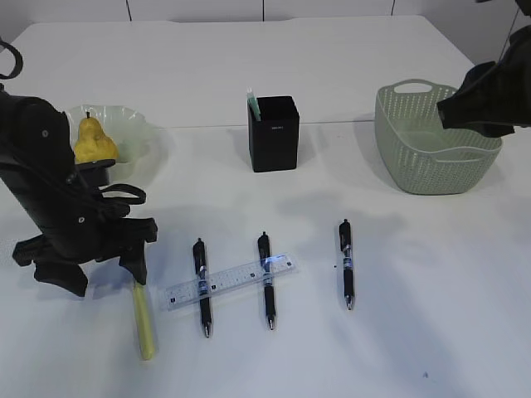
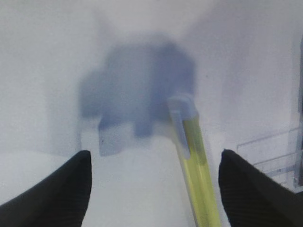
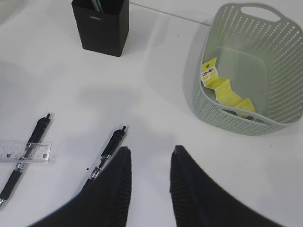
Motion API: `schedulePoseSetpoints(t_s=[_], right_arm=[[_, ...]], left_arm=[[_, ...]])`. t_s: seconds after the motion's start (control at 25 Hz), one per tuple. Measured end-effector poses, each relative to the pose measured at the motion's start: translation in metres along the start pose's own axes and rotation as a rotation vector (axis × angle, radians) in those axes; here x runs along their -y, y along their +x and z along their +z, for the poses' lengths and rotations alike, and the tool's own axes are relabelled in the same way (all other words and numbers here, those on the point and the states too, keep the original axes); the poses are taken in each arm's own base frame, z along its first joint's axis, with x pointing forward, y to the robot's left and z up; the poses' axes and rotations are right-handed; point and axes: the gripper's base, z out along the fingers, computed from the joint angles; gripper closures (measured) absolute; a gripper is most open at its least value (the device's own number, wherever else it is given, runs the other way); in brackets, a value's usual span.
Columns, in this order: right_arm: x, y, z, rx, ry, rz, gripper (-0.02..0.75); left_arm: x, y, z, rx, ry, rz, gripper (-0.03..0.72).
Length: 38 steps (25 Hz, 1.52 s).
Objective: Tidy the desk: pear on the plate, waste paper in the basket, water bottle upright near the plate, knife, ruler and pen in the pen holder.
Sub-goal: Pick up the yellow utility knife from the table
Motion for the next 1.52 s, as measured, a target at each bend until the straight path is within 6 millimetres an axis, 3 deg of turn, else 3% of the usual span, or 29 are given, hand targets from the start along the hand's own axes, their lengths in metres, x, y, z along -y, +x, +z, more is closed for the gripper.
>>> schedulePoseSetpoints(t_s=[0.32,0.68,1.28,1.52], right_arm=[[0.000,0.000,0.000,0.000,0.000,0.000,0.494],[0.000,0.000,0.000,0.000,0.000,0.000,0.494],[0.000,0.000,-0.001,0.002,0.000,0.000,0.494],[0.000,0.000,-0.001,0.002,0.000,0.000,0.494]], left_arm=[[-0.003,-0.001,0.000,0.018,-0.037,-0.069,0.096],[0.022,-0.014,-0.018,0.077,-0.012,-0.025,0.096],[0.018,-0.010,0.013,-0.016,-0.085,-0.029,0.096],[0.018,-0.011,0.013,-0.014,-0.084,-0.029,0.096]])
